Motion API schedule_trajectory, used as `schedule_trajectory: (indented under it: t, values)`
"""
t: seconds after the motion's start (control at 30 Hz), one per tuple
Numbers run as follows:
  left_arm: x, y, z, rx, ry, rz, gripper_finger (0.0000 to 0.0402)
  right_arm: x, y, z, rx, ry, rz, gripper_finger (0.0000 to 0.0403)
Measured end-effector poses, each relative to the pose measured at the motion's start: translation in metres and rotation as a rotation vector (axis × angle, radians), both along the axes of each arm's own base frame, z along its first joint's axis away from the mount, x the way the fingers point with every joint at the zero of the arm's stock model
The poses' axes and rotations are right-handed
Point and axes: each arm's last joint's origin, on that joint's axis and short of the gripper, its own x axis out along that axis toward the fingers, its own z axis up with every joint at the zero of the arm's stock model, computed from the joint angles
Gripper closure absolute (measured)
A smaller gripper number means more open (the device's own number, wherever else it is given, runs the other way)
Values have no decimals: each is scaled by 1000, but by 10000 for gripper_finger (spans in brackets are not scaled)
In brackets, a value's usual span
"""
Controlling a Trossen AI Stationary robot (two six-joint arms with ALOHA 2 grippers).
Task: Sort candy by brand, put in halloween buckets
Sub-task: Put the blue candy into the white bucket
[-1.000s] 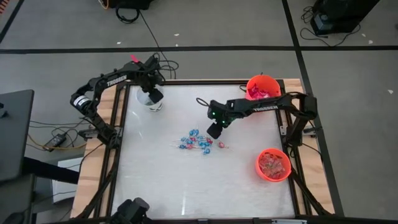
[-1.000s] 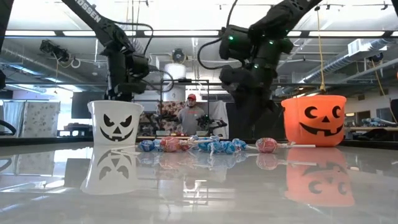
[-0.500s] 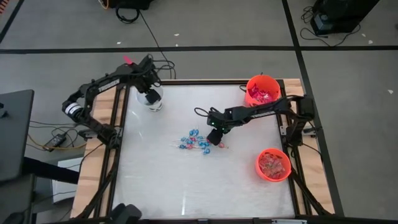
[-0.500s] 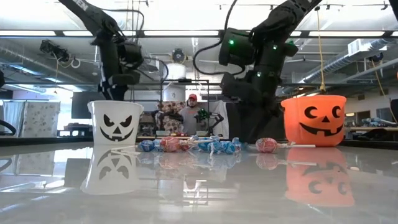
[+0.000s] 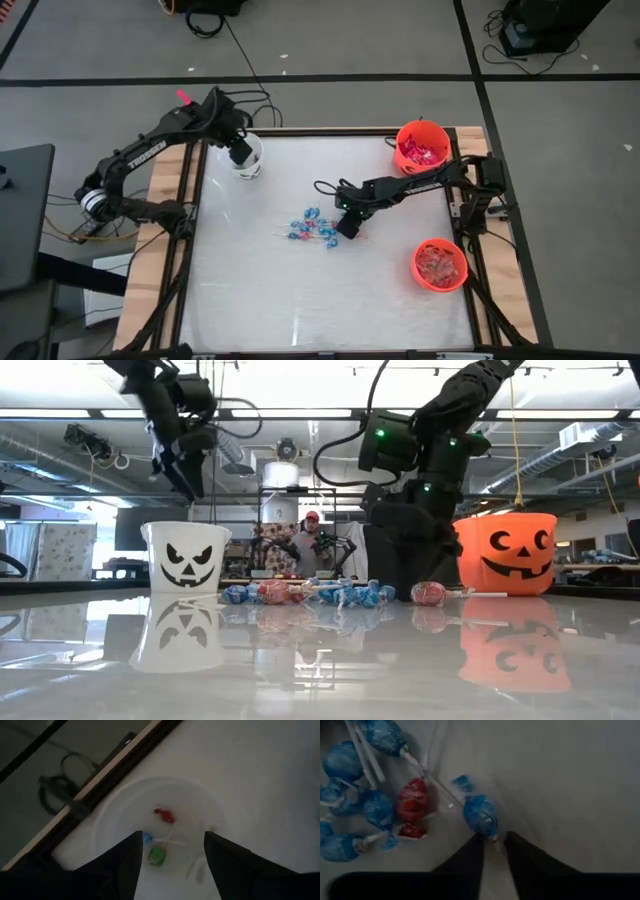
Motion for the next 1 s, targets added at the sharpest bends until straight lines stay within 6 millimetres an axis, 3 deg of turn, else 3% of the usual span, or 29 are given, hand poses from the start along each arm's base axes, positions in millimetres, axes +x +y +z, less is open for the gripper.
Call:
schedule_trajectory:
  t: [0.13, 0.33, 0.67, 0.83, 1.0]
  values:
    - [9, -11, 6, 4, -73, -209, 185, 5, -1, 6, -24, -24, 83, 388]
    - [33, -20, 5, -90, -266, -457, 185, 31, -4, 43, -87, -209, 200, 396]
    - [70, -40, 7, -29, -371, -656, 185, 67, -23, 119, -249, -464, 166, 400]
    - [80, -49, 12, 5, -414, -711, 185, 73, -35, 142, -318, -536, 154, 401]
    - [89, -57, 16, 20, -472, -741, 185, 77, -40, 152, -358, -602, 164, 401]
